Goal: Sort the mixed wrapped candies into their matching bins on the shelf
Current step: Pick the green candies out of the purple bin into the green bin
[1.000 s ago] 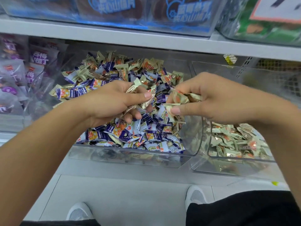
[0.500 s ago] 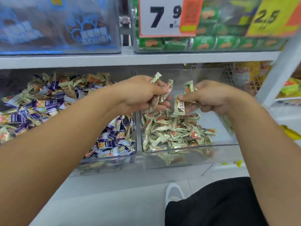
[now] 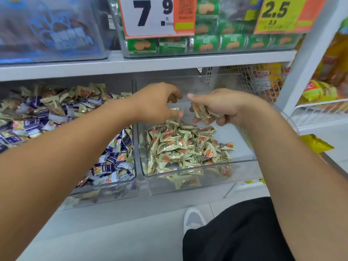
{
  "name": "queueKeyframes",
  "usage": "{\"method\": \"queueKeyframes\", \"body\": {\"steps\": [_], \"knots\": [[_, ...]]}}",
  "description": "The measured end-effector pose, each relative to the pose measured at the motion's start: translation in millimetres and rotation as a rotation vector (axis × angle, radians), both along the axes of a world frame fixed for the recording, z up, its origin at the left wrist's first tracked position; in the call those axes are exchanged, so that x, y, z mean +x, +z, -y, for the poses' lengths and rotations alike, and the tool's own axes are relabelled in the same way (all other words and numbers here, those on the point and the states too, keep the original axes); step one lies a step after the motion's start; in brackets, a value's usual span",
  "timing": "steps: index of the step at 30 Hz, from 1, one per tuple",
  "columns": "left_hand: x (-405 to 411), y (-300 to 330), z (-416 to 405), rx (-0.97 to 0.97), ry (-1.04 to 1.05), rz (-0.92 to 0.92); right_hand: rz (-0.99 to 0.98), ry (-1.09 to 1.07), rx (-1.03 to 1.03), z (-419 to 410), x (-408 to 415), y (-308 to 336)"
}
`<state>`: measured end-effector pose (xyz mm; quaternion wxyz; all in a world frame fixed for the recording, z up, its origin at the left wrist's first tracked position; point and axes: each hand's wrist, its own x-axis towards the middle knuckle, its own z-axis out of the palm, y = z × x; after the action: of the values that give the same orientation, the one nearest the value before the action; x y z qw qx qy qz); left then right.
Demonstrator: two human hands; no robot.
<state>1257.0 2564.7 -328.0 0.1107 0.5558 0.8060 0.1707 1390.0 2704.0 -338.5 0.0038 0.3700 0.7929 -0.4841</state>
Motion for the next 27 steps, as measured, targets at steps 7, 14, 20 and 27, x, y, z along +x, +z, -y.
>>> {"method": "queueKeyframes", "body": {"steps": [7,14,20,27], "knots": [[-12,5,46,0.209,-0.043,-0.056,0.080,0.154,0.353,11,-13,2],[-35,-21,84,0.233,0.040,-0.027,0.318,0.907,0.463,64,-48,-25],[-35,-31,96,0.340,-0.014,0.005,0.777,0.668,0.724,26,-35,-17],[-77,-34,164,0.179,0.222,-0.009,-0.078,0.411,0.833,96,-34,42]]}}
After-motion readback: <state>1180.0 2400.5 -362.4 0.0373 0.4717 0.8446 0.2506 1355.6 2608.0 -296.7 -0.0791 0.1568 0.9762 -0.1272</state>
